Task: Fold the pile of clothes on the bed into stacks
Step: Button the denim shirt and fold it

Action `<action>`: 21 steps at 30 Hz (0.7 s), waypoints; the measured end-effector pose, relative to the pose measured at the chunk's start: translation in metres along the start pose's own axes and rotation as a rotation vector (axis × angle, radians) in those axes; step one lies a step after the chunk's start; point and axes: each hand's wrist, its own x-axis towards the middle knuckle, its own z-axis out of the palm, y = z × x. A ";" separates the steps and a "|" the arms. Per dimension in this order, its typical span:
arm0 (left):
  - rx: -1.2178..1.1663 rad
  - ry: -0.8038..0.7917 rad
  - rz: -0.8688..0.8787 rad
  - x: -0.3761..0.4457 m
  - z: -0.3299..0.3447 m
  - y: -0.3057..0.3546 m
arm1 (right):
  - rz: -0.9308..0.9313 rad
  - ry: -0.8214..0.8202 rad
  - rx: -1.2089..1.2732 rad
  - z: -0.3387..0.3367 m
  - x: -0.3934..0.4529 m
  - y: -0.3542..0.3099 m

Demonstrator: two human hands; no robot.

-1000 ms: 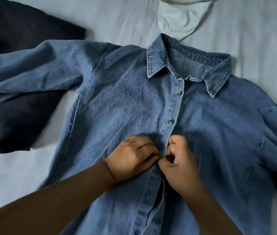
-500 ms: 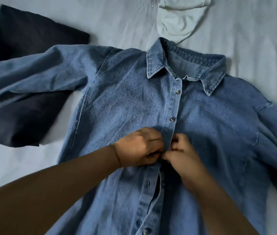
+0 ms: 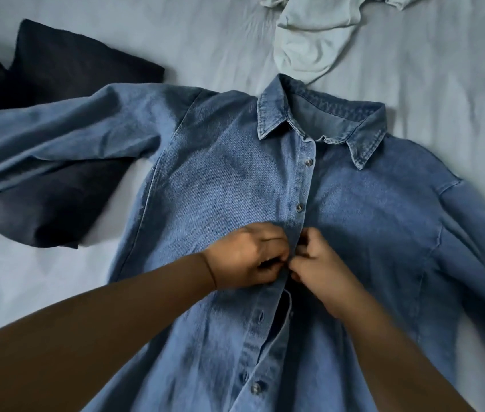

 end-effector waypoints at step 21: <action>0.288 0.175 -0.696 -0.081 0.028 0.089 | -0.463 0.297 -0.547 0.047 -0.080 0.043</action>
